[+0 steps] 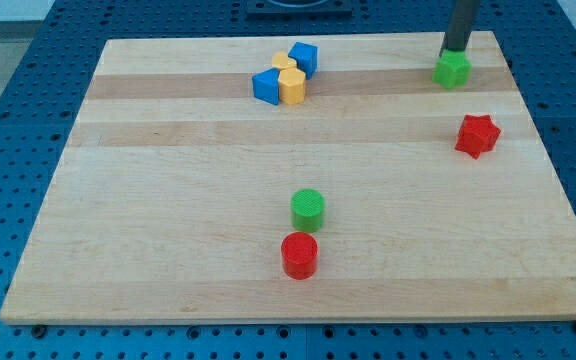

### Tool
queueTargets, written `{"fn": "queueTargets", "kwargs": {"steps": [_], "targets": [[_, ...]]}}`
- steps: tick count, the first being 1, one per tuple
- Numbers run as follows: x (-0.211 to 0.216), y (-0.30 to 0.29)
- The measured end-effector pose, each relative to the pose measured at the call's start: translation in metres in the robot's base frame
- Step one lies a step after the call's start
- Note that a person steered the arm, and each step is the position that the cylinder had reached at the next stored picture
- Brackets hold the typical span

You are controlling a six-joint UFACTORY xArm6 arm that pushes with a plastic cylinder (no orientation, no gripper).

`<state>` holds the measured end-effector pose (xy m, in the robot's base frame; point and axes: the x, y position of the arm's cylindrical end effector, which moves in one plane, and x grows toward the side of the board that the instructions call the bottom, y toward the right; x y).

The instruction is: Slide the green star and red star towards left and a bit down

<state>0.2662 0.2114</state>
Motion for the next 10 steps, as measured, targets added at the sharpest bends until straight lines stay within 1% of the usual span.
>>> {"fn": "queueTargets", "kwargs": {"steps": [2, 3, 4, 5, 6, 7, 8, 10], "targets": [[0.105, -0.033], [0.146, -0.042], [0.127, -0.042], [0.069, -0.015], [0.099, 0.049], [0.162, 0.065], [0.168, 0.06], [0.16, 0.034]]}}
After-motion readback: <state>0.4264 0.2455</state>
